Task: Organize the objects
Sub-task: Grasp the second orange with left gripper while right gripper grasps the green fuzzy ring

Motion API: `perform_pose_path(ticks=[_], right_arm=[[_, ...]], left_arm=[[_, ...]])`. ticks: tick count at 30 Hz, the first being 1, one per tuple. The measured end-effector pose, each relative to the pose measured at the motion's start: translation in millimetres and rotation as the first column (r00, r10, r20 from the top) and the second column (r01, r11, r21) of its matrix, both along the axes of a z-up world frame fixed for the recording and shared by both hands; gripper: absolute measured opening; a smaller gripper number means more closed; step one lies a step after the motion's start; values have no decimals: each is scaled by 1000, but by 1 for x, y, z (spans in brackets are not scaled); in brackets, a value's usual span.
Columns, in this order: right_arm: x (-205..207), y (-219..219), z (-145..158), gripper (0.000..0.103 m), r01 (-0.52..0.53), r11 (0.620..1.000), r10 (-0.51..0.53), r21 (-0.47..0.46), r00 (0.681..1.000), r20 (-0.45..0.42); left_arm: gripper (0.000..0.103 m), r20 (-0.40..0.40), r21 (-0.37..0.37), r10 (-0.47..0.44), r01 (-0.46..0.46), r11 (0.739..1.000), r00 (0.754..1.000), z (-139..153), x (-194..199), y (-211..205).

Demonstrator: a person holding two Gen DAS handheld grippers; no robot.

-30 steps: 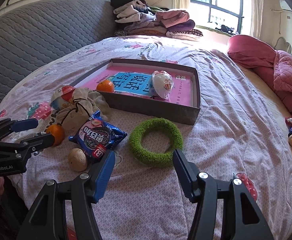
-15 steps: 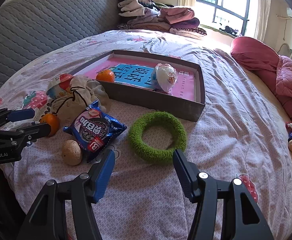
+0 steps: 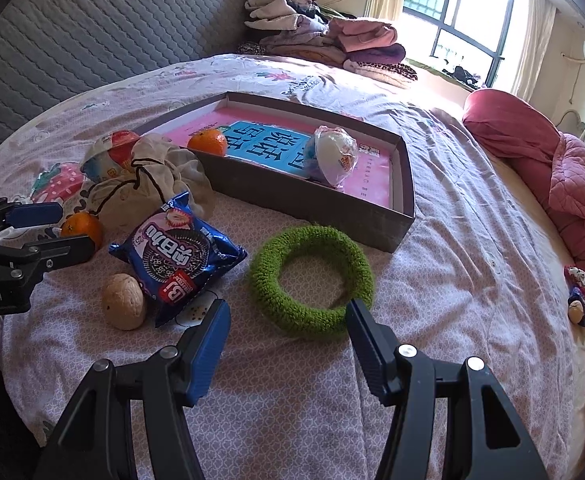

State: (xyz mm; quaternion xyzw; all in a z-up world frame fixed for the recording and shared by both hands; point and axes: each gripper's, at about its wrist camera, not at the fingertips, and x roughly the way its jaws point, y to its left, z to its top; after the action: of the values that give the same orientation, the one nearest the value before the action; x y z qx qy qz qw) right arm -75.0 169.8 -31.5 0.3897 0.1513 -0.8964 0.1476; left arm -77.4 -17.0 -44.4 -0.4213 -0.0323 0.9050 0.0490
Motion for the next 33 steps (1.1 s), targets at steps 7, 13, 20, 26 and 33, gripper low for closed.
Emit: perform_pose_path(ticks=[7, 13, 20, 26, 33], right_arm=[[-4, -1, -4, 60, 5, 1000, -4, 24, 1000, -10], [-9, 0, -7, 57, 13, 1000, -13, 23, 1000, -12], [-12, 2, -7, 51, 14, 1000, -14, 0, 1000, -5], [-16, 2, -10, 38, 6, 999, -5, -36, 1000, 22], [-16, 5, -8, 14, -11, 996, 15, -88, 999, 52]], left_arm=[[77, -1, -10, 12, -12, 1000, 1000, -2, -6, 4], [66, 4, -18, 17, -17, 1000, 1000, -5, -8, 6], [43, 22, -16, -5, 6, 1000, 1000, -10, -9, 9], [39, 20, -5, -7, 7, 1000, 1000, -10, -8, 8], [39, 21, 19, -8, 8, 1000, 1000, -9, -6, 6]])
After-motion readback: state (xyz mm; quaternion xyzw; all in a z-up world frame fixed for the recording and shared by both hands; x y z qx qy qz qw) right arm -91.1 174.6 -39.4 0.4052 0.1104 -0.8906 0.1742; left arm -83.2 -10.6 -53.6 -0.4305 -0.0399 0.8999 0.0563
